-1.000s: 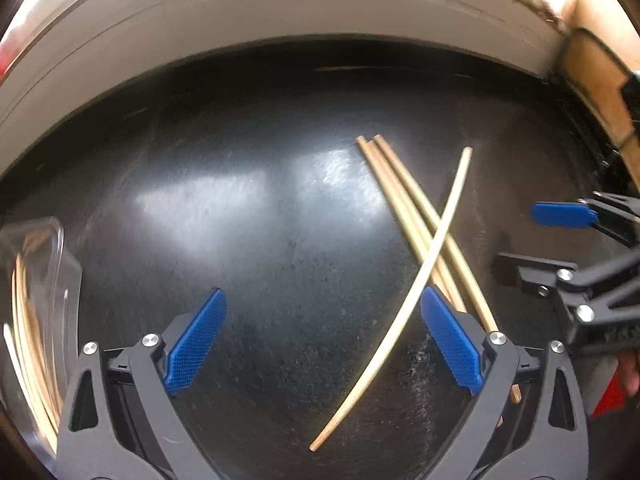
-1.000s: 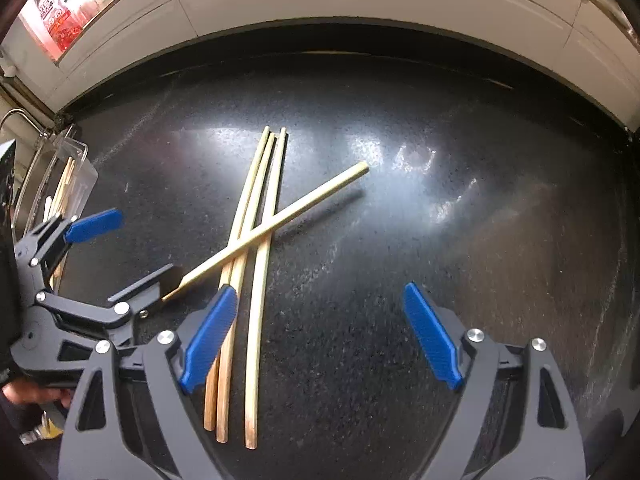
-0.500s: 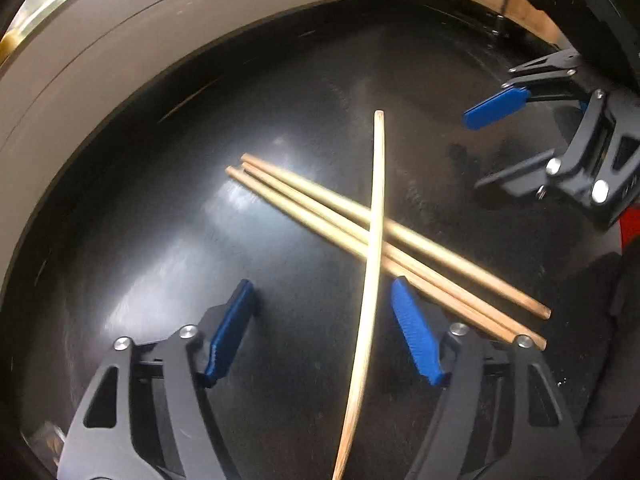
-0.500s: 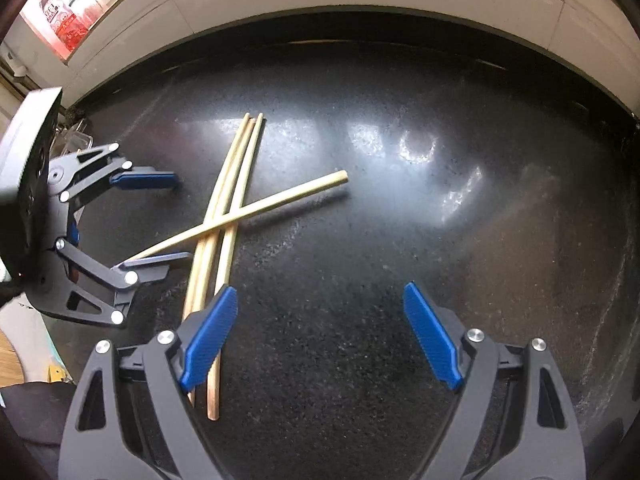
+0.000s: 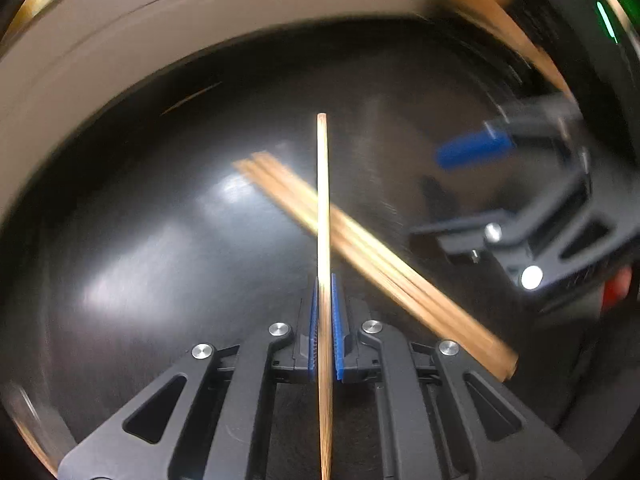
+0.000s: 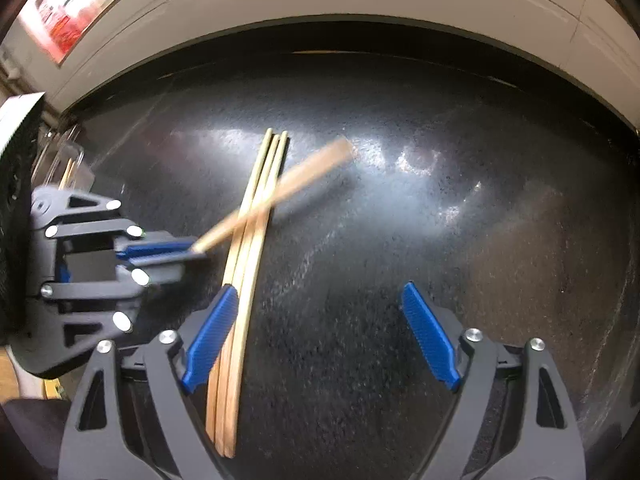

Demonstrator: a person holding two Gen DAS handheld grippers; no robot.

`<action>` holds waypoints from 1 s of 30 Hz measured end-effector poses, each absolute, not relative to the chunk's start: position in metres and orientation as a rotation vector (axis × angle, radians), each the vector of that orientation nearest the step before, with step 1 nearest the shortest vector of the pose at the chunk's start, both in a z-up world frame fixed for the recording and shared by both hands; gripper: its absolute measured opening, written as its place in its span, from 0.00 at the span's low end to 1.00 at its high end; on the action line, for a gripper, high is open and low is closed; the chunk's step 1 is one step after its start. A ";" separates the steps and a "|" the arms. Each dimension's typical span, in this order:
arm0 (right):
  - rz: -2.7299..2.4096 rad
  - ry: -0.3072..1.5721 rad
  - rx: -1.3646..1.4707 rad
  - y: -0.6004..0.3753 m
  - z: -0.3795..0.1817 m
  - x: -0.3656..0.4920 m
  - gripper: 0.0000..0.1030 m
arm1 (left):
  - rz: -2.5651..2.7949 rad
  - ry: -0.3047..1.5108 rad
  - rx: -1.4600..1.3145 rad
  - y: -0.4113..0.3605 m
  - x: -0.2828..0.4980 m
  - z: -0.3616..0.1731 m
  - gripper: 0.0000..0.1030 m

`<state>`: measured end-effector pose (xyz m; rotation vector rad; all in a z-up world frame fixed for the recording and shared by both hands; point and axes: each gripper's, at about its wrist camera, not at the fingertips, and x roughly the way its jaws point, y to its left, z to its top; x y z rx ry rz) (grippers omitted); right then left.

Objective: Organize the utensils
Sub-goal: 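Grasp a chopstick with the left tool while the right tool grasps another chopstick, then lift both held chopsticks and carry them over the clear container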

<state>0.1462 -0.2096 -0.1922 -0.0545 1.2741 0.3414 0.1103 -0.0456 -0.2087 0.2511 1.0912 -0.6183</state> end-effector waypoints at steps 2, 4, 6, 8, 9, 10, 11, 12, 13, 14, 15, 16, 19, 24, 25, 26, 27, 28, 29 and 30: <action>0.339 1.276 -0.069 -0.203 -0.196 0.148 0.78 | -0.551 1.112 0.164 -0.034 0.111 -0.209 0.06; 0.323 1.259 -0.129 -0.194 -0.200 0.146 0.76 | -0.473 1.107 0.148 -0.028 0.105 -0.208 0.06; 0.320 1.241 -0.142 -0.192 -0.201 0.143 0.74 | -0.429 1.118 0.110 -0.026 0.102 -0.210 0.06; 0.306 1.233 -0.128 -0.195 -0.200 0.142 0.69 | -0.392 1.116 0.102 -0.022 0.103 -0.207 0.06; 0.310 1.234 -0.097 -0.198 -0.198 0.141 0.65 | -0.375 1.113 0.093 -0.019 0.099 -0.206 0.06; 0.303 1.237 -0.104 -0.199 -0.198 0.142 0.65 | -0.365 1.114 0.087 -0.018 0.096 -0.205 0.06; 0.298 1.235 -0.134 -0.196 -0.199 0.141 0.65 | -0.353 1.116 0.086 -0.017 0.094 -0.204 0.06; 0.299 1.230 -0.144 -0.195 -0.199 0.140 0.65 | -0.348 1.121 0.078 -0.016 0.093 -0.203 0.06; 0.299 1.226 -0.154 -0.192 -0.199 0.140 0.65 | -0.344 1.123 0.071 -0.014 0.087 -0.203 0.06; 0.299 1.225 -0.159 -0.191 -0.199 0.139 0.65 | -0.337 1.121 0.072 -0.012 0.088 -0.201 0.06; 0.291 1.227 -0.171 -0.188 -0.200 0.138 0.65 | -0.328 1.118 0.073 -0.010 0.086 -0.198 0.06; 0.267 1.226 -0.203 -0.185 -0.203 0.135 0.67 | -0.316 1.116 0.069 -0.007 0.085 -0.194 0.06; 0.264 1.196 -0.208 -0.183 -0.205 0.127 0.67 | -0.277 1.121 0.055 -0.005 0.082 -0.190 0.06; 0.245 1.187 -0.187 -0.192 -0.200 0.119 0.31 | -0.209 1.147 -0.005 0.002 0.081 -0.185 0.06; 0.245 1.199 -0.189 -0.192 -0.199 0.119 0.09 | -0.198 1.154 -0.011 0.004 0.082 -0.185 0.06; 0.246 1.216 -0.177 -0.192 -0.199 0.120 0.08 | -0.177 1.167 -0.015 0.005 0.080 -0.184 0.06; 0.249 1.228 -0.161 -0.193 -0.198 0.121 0.08 | -0.164 1.170 -0.017 0.007 0.079 -0.183 0.06; 0.251 1.235 -0.150 -0.195 -0.199 0.123 0.07 | -0.149 1.172 -0.020 0.008 0.077 -0.182 0.06; 0.250 1.243 -0.130 -0.197 -0.199 0.125 0.07 | -0.140 1.173 -0.020 0.008 0.076 -0.180 0.06; 0.249 1.253 -0.105 -0.199 -0.197 0.125 0.07 | -0.128 1.172 -0.018 0.009 0.074 -0.177 0.06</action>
